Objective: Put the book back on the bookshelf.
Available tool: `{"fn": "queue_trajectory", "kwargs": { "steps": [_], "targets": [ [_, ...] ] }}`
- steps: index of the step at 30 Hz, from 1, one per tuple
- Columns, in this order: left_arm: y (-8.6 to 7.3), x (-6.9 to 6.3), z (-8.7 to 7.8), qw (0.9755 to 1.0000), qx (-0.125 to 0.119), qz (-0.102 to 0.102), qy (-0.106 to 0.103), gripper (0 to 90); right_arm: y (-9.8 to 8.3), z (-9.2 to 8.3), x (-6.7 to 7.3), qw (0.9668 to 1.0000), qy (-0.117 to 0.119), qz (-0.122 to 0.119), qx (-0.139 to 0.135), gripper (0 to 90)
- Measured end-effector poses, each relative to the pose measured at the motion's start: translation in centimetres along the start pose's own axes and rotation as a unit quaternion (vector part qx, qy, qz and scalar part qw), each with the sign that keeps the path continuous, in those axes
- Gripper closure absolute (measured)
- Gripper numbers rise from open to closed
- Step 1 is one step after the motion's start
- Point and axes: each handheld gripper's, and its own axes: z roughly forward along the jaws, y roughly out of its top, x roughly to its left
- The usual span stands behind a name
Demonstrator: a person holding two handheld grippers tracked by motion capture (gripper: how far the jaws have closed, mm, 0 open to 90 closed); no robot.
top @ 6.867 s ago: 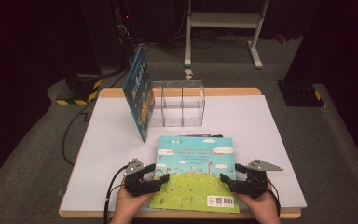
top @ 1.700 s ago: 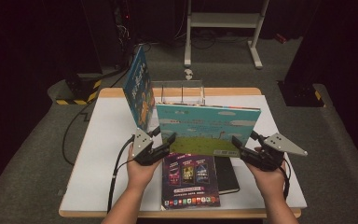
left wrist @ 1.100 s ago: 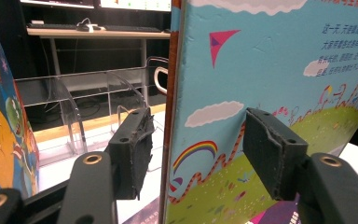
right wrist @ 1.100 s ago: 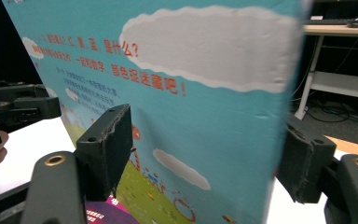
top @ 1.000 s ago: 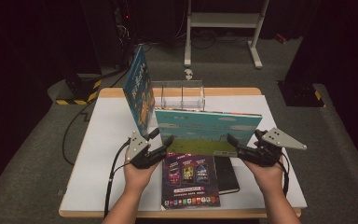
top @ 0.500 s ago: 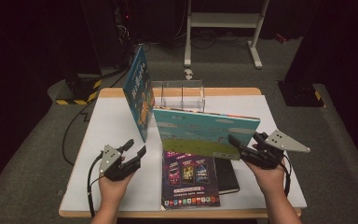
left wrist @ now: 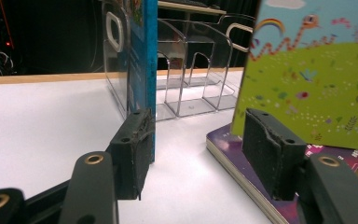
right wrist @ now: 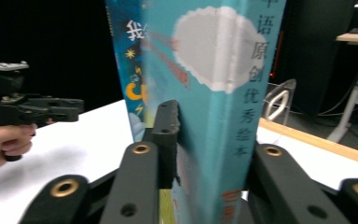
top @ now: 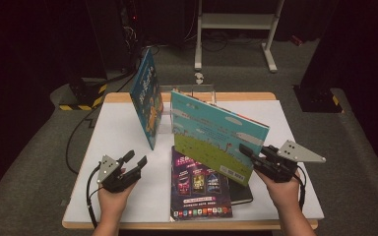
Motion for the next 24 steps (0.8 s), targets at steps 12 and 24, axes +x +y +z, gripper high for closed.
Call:
{"fn": "queue_trajectory", "kwargs": {
  "steps": [12,24],
  "targets": [
    [-0.1,0.2,-0.3,1.0,0.001,-0.003,-0.001,43.3,0.4,1.8,1.3,0.9992,-0.025,0.023,0.019,75.3],
    [0.0,0.6,-1.0,0.9999,-0.007,-0.015,-0.002,43.3,2.6,4.9,4.3,0.9998,-0.016,-0.003,0.011,79.5]
  ]
}}
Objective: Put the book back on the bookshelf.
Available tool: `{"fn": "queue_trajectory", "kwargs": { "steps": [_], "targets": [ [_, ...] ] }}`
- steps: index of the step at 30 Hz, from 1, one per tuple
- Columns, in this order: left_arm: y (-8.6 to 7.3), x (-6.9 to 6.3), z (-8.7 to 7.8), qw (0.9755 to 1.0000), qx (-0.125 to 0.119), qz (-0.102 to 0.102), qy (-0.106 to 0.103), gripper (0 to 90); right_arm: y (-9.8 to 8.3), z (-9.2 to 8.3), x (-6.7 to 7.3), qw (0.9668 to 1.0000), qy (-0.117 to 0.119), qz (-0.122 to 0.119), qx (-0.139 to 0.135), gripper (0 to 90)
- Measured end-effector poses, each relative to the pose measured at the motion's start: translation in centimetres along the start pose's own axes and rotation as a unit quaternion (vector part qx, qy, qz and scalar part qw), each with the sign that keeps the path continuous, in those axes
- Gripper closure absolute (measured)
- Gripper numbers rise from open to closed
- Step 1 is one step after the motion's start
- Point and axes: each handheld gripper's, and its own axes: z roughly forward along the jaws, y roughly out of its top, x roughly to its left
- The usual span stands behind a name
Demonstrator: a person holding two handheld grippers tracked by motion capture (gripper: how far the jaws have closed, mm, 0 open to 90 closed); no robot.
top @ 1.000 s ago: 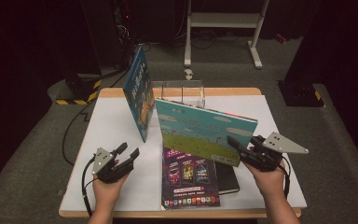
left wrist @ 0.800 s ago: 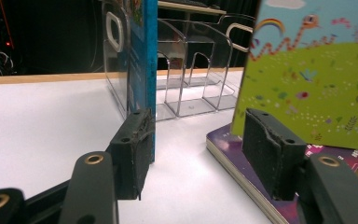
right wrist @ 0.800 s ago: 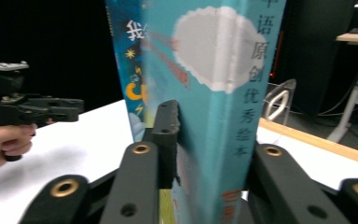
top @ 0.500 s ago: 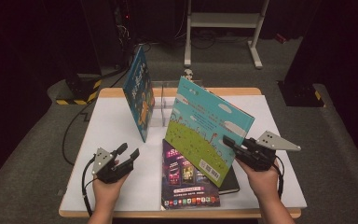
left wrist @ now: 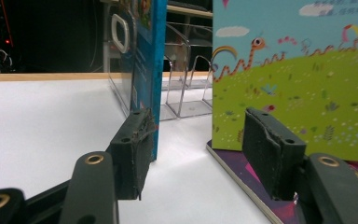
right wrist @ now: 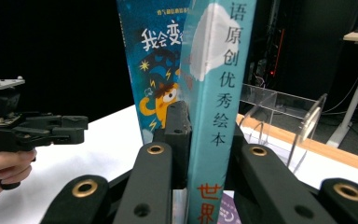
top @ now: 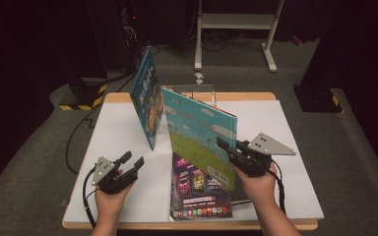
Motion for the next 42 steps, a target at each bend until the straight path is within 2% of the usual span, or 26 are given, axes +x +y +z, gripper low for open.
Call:
{"fn": "queue_trajectory", "kwargs": {
  "steps": [14,27,31,36,42],
  "targets": [
    [0.0,0.2,-0.4,0.9999,-0.003,-0.009,-0.004,43.4,-0.1,2.8,0.8,0.9991,-0.041,-0.006,-0.012,79.1],
    [-0.2,-0.2,0.0,0.9999,0.006,-0.005,-0.012,43.4,-0.1,4.5,0.7,0.9978,-0.062,-0.01,-0.02,78.5],
    [-0.2,-0.5,0.1,0.9997,0.004,-0.004,-0.023,43.8,-0.1,4.6,0.9,0.9978,-0.063,-0.014,-0.017,78.4],
    [0.1,-1.4,0.3,0.9996,0.004,0.005,-0.028,44.4,0.0,4.6,1.8,0.9977,-0.058,-0.033,-0.009,78.2],
    [0.8,-2.7,0.3,0.9993,-0.003,0.014,-0.034,46.6,-0.2,4.5,2.4,0.9982,-0.054,-0.023,-0.007,78.9]
  ]
}}
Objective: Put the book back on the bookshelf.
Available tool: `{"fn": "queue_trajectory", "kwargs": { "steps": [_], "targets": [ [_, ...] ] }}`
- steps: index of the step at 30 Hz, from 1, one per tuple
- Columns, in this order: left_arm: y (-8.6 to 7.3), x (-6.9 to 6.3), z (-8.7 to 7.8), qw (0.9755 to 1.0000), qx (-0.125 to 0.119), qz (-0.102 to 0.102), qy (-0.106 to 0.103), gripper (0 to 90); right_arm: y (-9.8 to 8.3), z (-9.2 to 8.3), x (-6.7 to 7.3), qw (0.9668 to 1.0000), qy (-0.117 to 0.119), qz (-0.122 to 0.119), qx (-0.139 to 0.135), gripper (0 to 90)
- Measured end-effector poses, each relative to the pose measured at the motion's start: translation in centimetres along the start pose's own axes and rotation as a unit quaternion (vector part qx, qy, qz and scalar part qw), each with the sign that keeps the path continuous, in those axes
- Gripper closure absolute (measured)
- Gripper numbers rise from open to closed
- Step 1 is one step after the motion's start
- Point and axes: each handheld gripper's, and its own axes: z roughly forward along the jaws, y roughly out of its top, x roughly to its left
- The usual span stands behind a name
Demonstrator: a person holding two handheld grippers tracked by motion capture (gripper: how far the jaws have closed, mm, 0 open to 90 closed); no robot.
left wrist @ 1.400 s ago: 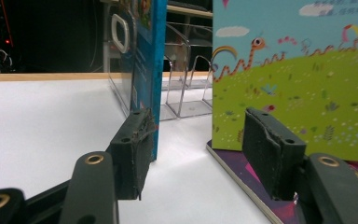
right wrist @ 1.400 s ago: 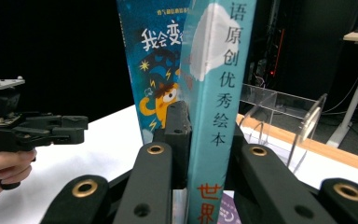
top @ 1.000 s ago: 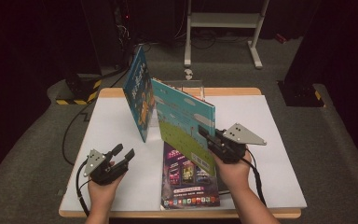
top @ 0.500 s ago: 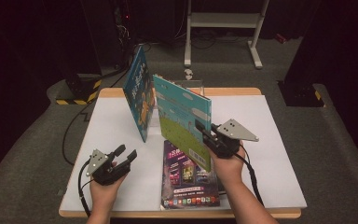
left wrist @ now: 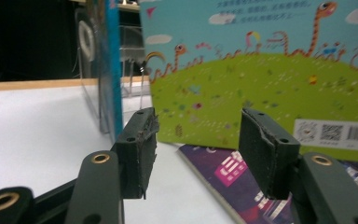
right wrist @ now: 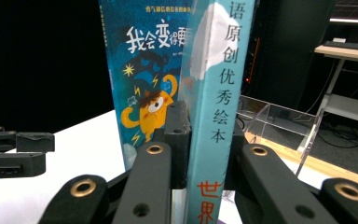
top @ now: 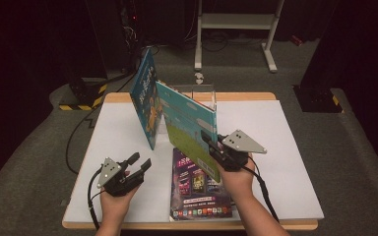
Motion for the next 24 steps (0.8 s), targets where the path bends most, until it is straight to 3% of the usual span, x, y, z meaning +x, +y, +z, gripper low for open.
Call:
{"fn": "queue_trajectory", "kwargs": {
  "steps": [10,19,24],
  "targets": [
    [2.4,-2.0,1.5,0.9998,-0.006,0.014,-0.013,48.6,-0.2,-0.2,1.4,1.0,0.001,0.002,0.0,79.9],
    [5.3,-5.0,5.5,0.9991,-0.01,0.029,-0.029,52.6,-0.4,-0.3,2.2,1.0,-0.007,0.0,0.003,79.9],
    [5.8,-5.8,7.1,0.9993,-0.008,0.023,-0.03,53.5,-0.5,-0.4,2.6,1.0,-0.004,-0.005,0.004,79.9]
  ]
}}
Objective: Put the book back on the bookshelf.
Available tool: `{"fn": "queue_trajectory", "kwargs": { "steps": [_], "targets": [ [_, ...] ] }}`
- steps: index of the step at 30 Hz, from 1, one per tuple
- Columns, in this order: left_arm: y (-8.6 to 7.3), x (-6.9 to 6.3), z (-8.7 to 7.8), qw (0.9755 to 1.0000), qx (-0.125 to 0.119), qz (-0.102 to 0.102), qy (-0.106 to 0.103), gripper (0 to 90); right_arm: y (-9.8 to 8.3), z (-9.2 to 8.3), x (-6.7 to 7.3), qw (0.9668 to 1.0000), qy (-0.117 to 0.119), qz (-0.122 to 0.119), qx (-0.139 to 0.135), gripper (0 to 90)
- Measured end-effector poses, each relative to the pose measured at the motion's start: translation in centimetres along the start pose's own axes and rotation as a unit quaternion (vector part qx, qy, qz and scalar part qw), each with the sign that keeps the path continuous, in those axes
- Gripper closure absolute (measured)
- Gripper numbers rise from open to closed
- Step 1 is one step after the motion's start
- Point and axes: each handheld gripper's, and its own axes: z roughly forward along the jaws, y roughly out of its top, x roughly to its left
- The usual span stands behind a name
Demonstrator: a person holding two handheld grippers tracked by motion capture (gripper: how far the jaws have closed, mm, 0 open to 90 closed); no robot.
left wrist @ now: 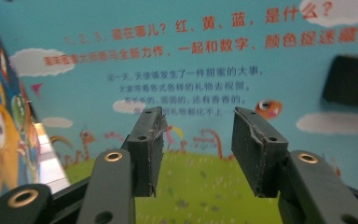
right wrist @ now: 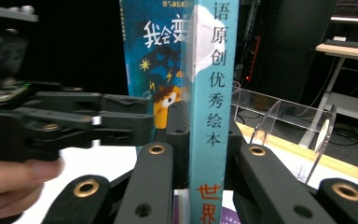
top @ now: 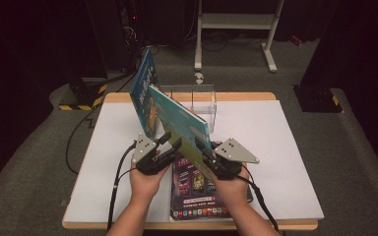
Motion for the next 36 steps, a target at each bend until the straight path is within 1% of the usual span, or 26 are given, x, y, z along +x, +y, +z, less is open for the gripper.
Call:
{"fn": "queue_trajectory", "kwargs": {
  "steps": [5,7,9,12,14,16,18,20,22,28,31,34,35,36],
  "targets": [
    [0.0,-0.1,0.5,1.0,0.004,-0.003,0.004,53.6,-0.2,-0.2,0.2,1.0,0.008,-0.001,0.001,79.8],
    [-0.2,-0.1,0.6,1.0,0.006,-0.003,0.004,53.6,-0.3,-0.3,0.4,0.9999,0.013,-0.005,0.001,79.6],
    [-0.3,-0.1,0.5,1.0,0.003,-0.005,0.003,53.6,-0.4,-0.3,0.6,0.9999,0.014,-0.009,0.001,79.4],
    [-0.4,0.0,0.4,1.0,0.003,-0.006,0.002,53.4,-0.5,-0.4,0.7,0.9998,0.019,-0.008,0.0,78.3],
    [-0.4,0.1,0.4,1.0,0.003,-0.007,0.004,53.4,-0.6,-0.5,0.7,0.9994,0.033,-0.005,0.003,74.8],
    [-0.5,0.2,0.3,1.0,0.005,-0.007,0.005,53.3,-0.8,-0.7,0.6,0.9985,0.055,-0.003,0.004,69.2],
    [-0.7,0.1,0.4,0.9999,0.007,-0.011,0.003,53.2,-1.1,-1.1,0.5,0.9969,0.078,-0.008,0.009,65.1],
    [-0.8,-0.1,0.5,0.9999,0.009,-0.009,0.001,53.2,-1.5,-1.5,0.6,0.996,0.088,-0.01,0.014,60.7],
    [-1.0,-0.2,0.6,0.9999,0.011,-0.007,-0.002,53.0,-1.9,-1.8,0.7,0.9955,0.092,-0.011,0.021,57.2],
    [-1.3,-0.3,0.7,0.9998,0.014,-0.006,-0.008,53.0,-2.4,-2.1,0.5,0.9941,0.105,0.001,0.03,53.0],
    [-1.4,-0.1,0.6,0.9998,0.014,-0.011,-0.007,53.1,-2.4,-2.2,0.8,0.9937,0.106,-0.007,0.036,52.1],
    [-1.5,0.2,0.4,0.9998,0.014,-0.015,-0.007,53.2,-2.4,-2.2,1.0,0.993,0.112,-0.006,0.036,50.7],
    [-1.5,0.3,0.3,0.9998,0.013,-0.014,-0.004,53.2,-2.4,-2.2,1.0,0.9922,0.12,-0.002,0.036,49.2],
    [-1.5,0.4,0.3,0.9998,0.012,-0.015,-0.003,53.5,-2.4,-2.3,0.9,0.9908,0.133,0.003,0.028,48.5]
  ]
}}
